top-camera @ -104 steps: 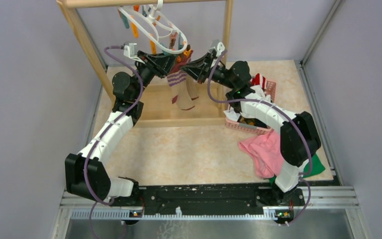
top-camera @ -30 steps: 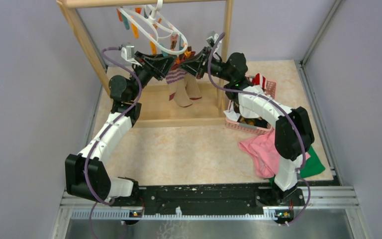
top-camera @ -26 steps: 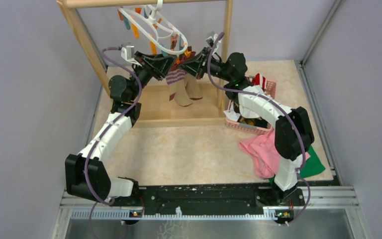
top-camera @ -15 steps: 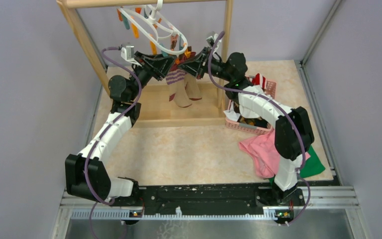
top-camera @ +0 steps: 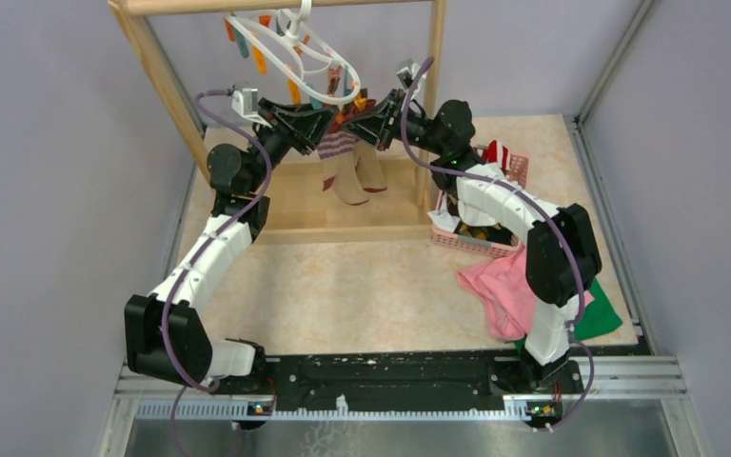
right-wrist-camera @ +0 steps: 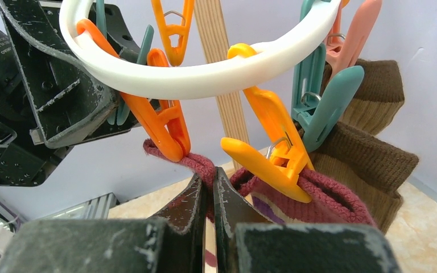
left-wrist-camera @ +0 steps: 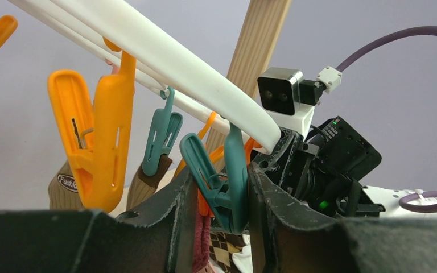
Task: Clip the socks to the hanger
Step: Open the clamp at the hanger, then clamp the sock onto the hanger.
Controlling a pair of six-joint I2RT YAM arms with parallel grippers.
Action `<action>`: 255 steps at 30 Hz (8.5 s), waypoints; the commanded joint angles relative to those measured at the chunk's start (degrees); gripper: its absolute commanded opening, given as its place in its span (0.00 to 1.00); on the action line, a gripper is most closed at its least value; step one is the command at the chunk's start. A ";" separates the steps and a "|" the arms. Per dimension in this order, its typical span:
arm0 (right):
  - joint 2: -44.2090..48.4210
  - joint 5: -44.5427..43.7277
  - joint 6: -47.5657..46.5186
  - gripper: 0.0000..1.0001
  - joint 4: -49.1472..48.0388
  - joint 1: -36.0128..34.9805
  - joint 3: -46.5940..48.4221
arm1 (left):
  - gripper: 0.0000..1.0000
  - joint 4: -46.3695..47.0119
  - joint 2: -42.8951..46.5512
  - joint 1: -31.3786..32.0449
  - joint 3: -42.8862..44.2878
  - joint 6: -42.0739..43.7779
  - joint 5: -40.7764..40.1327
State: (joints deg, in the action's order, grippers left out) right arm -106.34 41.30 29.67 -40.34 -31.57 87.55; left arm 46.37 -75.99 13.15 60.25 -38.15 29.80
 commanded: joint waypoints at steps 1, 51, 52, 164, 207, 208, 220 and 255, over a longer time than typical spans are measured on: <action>1.29 0.02 1.67 0.00 -2.65 0.98 2.31 | 0.17 1.90 1.19 0.21 -0.79 2.00 5.73; 1.63 1.24 0.80 0.00 -0.18 1.04 1.62 | 0.68 4.67 3.33 0.22 -3.88 4.48 7.94; 1.69 1.16 0.64 0.00 0.03 1.10 1.54 | 0.68 4.60 3.97 0.21 -4.62 4.50 7.82; 2.52 1.39 -5.56 0.00 2.57 1.88 -2.06 | 0.20 -18.90 -0.77 9.46 11.38 7.03 -21.33; 2.40 12.07 3.64 0.00 -13.83 4.77 -2.46 | 0.18 -14.29 -0.17 9.44 8.75 9.15 -15.93; 2.25 12.05 3.90 0.00 -13.92 4.77 -2.21 | 0.18 -14.29 -0.18 9.44 8.77 9.08 -15.65; 1.85 11.83 7.14 0.00 -15.53 4.77 -1.48 | 0.18 -14.29 -0.26 9.44 8.43 9.37 -15.41; 1.81 10.12 4.44 0.00 -1.71 3.76 3.67 | 0.18 -13.59 -0.78 9.44 8.13 9.56 -14.60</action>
State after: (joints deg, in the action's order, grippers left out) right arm -106.45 51.16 34.24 -41.12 -26.98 87.48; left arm 29.61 -77.73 22.55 68.77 -29.54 14.31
